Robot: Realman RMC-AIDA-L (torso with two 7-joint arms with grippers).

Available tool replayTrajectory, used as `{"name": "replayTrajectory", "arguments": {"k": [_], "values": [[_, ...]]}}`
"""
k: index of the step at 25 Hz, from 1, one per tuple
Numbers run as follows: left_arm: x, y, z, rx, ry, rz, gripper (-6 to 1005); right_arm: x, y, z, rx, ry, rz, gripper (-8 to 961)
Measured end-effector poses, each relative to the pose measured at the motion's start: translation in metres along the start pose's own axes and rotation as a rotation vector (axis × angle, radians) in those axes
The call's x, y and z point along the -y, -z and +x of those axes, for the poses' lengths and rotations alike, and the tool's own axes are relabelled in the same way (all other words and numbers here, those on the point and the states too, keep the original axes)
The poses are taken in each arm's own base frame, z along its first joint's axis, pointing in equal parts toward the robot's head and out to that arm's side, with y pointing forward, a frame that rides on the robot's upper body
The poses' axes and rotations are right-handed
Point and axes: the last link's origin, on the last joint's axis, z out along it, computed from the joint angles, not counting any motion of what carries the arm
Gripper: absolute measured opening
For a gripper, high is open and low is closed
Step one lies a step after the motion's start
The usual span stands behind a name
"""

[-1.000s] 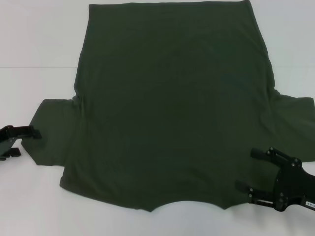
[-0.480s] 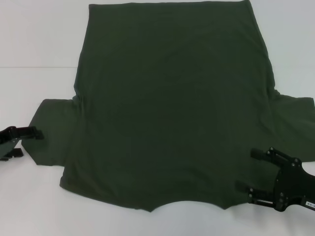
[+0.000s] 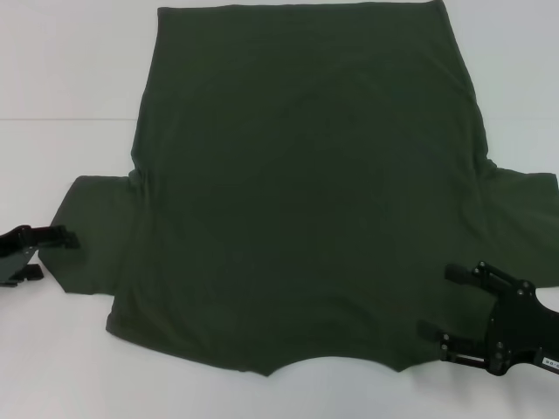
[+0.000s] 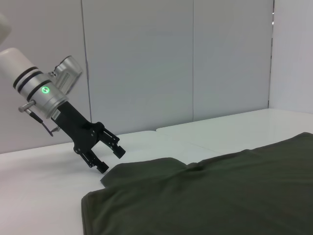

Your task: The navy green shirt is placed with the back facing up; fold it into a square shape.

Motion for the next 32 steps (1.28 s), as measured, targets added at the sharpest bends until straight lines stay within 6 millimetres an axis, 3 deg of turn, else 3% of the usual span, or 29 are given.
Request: {"name": "replayTrajectory", "arguments": {"k": [32], "values": [[-0.015,-0.013,-0.003,0.015,-0.021,-0.032,805,-0.001,-0.001,0.000,0.001,-0.002,0.000,947]]}}
